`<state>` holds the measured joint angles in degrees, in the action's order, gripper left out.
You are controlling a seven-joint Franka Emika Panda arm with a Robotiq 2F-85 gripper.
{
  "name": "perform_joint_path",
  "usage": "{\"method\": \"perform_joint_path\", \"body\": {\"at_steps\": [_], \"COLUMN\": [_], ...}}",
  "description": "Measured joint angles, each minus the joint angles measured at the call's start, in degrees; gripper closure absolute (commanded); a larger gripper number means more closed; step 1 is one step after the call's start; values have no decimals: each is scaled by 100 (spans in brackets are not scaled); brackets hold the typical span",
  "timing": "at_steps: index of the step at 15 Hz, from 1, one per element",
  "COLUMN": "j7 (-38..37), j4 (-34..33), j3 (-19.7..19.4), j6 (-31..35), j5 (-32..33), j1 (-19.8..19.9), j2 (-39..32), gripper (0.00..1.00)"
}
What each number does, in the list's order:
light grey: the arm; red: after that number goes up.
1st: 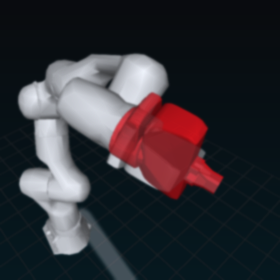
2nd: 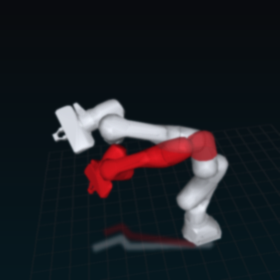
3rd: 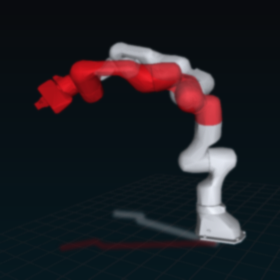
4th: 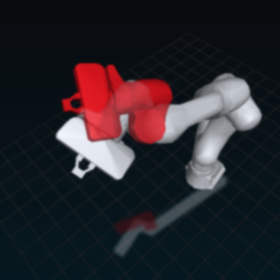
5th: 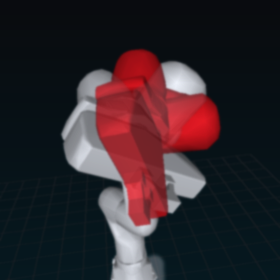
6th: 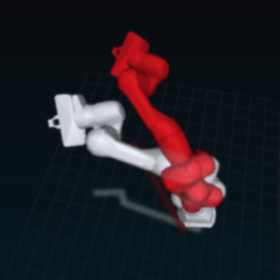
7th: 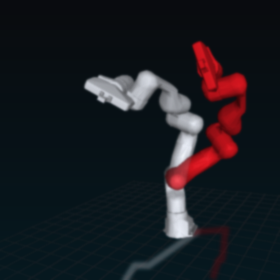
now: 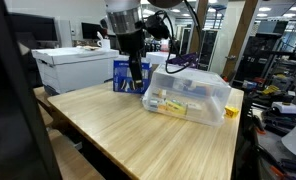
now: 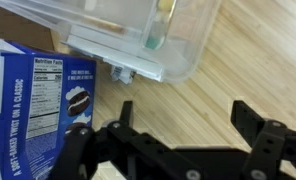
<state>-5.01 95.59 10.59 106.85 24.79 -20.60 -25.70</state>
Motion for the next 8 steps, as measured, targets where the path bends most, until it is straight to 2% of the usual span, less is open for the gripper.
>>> {"method": "perform_joint_path", "body": {"at_steps": [8], "j7": [379], "j4": [524], "j3": [-16], "j6": [254], "j5": [-232], "j1": [308], "j2": [2], "gripper": [0]}}
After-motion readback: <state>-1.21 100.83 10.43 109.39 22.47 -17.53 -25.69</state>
